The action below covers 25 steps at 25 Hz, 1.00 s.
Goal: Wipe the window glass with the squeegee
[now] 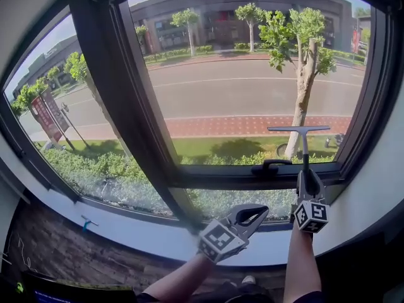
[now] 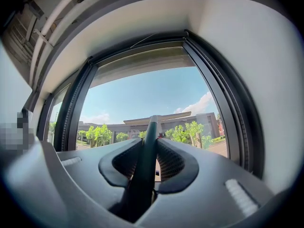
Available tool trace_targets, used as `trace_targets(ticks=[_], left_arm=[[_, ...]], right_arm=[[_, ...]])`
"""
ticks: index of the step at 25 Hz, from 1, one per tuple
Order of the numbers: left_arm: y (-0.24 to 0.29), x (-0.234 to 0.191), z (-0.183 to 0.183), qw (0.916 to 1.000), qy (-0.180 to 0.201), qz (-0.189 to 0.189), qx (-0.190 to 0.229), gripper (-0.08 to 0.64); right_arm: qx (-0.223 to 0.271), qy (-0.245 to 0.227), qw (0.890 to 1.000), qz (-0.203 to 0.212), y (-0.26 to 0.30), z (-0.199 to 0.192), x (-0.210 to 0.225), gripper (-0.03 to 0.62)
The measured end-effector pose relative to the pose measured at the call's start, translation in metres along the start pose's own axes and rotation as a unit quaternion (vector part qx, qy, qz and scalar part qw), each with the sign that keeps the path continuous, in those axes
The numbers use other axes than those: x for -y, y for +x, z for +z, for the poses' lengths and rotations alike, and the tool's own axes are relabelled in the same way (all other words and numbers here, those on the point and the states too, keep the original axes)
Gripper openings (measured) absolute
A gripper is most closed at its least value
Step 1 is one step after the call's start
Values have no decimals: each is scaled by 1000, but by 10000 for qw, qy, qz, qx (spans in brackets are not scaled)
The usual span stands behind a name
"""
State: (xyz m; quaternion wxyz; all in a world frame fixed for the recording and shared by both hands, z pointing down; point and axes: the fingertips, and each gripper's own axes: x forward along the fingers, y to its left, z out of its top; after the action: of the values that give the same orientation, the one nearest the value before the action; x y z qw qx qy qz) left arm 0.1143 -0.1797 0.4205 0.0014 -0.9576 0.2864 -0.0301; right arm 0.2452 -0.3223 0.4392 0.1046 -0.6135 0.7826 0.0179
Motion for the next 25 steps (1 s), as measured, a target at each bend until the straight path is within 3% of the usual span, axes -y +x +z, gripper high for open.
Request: trace_targets(ticks=[25], left_arm=[[16,4,-43,9990,-377,-17,-223,2]], right_arm=[[-785,200,9967,-11,-27,-84,18,98]])
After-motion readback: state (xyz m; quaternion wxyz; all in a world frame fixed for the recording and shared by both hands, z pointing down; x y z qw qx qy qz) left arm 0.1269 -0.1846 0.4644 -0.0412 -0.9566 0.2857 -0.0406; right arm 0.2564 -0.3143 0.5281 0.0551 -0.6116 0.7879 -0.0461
